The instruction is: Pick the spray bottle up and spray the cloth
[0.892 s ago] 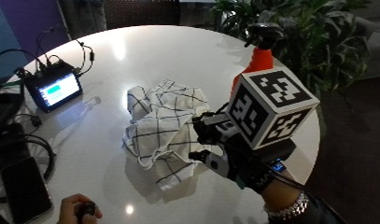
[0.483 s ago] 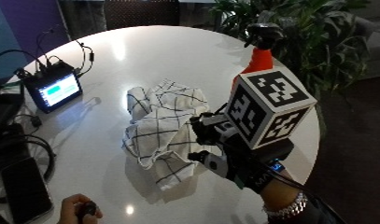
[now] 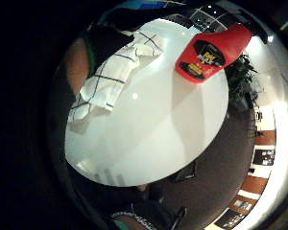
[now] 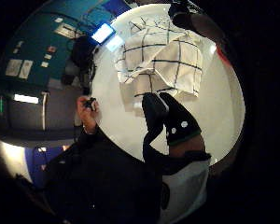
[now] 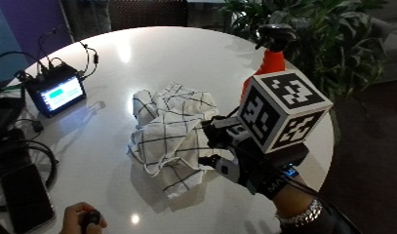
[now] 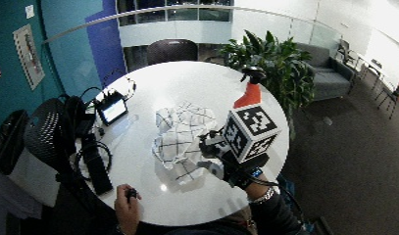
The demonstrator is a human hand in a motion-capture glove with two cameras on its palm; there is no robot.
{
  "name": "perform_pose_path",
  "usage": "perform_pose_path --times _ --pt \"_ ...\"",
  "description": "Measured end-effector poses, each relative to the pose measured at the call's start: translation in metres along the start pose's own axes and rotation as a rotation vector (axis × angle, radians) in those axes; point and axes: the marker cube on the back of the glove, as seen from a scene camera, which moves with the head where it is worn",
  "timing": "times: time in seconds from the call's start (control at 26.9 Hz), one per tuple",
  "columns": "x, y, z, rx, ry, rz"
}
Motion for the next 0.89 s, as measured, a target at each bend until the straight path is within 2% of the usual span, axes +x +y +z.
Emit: perform_pose_path --times 0.26,0.67,0.89 --pt "0.030 -0.018 -0.010 0.086 0.056 0.160" --pt "0.096 -0.064 -0.035 0.353 -0.030 0.518" --pt "0.127 -0.095 -0.047 0.500 -0.080 0.634"
